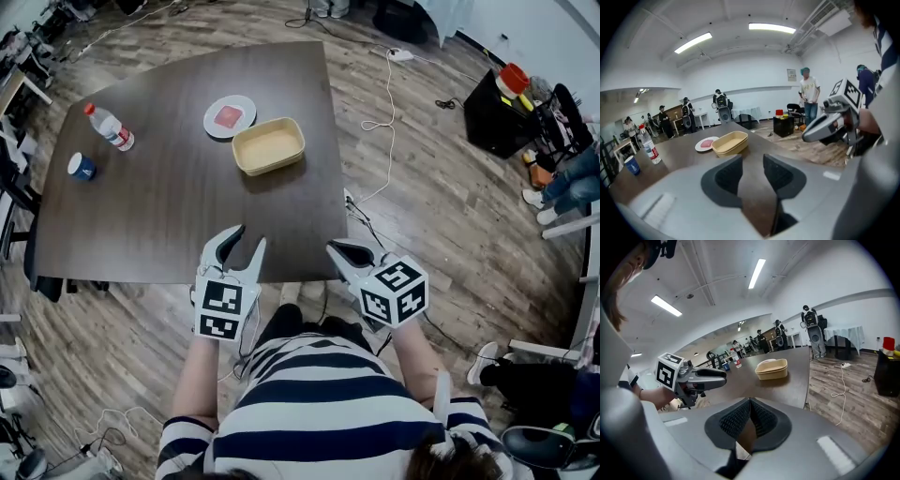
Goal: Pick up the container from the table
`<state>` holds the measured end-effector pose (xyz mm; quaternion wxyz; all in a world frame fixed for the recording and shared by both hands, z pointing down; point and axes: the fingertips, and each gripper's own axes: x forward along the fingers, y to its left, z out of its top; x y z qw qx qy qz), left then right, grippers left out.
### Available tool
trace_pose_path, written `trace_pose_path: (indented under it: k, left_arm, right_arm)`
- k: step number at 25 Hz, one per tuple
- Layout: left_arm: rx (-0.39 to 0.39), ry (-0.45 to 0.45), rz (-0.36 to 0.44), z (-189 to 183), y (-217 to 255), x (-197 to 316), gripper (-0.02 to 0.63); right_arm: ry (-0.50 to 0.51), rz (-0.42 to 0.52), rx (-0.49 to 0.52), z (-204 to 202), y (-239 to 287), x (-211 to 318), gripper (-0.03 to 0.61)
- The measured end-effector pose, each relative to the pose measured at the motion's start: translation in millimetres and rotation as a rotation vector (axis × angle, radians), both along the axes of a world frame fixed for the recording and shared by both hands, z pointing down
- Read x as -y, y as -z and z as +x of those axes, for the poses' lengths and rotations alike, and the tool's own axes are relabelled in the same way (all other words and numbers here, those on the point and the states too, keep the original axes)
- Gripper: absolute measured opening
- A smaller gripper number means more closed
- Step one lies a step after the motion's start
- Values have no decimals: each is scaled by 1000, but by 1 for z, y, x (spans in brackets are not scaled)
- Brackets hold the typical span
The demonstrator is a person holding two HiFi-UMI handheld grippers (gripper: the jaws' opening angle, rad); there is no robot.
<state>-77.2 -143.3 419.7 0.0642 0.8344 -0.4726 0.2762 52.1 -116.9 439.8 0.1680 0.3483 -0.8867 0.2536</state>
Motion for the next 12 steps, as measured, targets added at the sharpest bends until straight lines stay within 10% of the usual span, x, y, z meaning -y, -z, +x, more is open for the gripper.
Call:
trace_pose_path:
  k: [12]
  left_arm:
    - [173, -149, -58, -7, -25, 84, 0]
  right_arm:
    - [-57, -69, -25, -11, -21, 62, -5]
